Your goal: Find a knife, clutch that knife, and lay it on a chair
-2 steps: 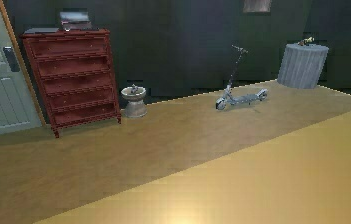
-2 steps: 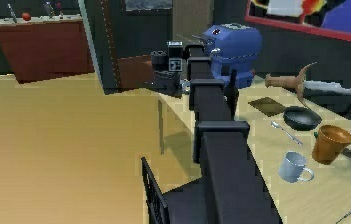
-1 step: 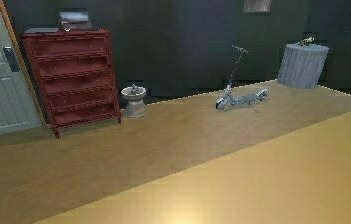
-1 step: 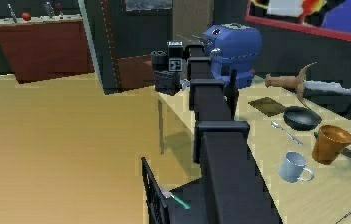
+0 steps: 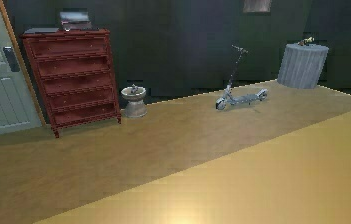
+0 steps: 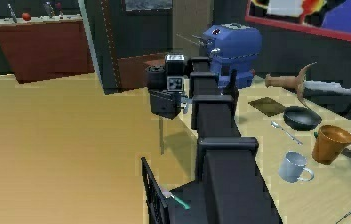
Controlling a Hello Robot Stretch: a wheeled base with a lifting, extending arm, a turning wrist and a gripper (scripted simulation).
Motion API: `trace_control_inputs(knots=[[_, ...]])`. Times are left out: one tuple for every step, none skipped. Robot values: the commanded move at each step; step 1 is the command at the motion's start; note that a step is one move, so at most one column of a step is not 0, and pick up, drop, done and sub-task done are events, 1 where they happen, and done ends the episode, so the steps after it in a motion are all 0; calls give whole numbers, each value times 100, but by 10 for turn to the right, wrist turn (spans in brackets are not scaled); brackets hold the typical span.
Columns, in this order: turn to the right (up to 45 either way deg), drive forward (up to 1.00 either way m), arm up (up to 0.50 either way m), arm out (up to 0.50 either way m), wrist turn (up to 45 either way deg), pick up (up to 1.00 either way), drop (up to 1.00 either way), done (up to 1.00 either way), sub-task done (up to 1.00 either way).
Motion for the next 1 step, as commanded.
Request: trace_control_inputs(knots=[[0, 0, 0, 0, 0, 0, 0, 100, 0]])
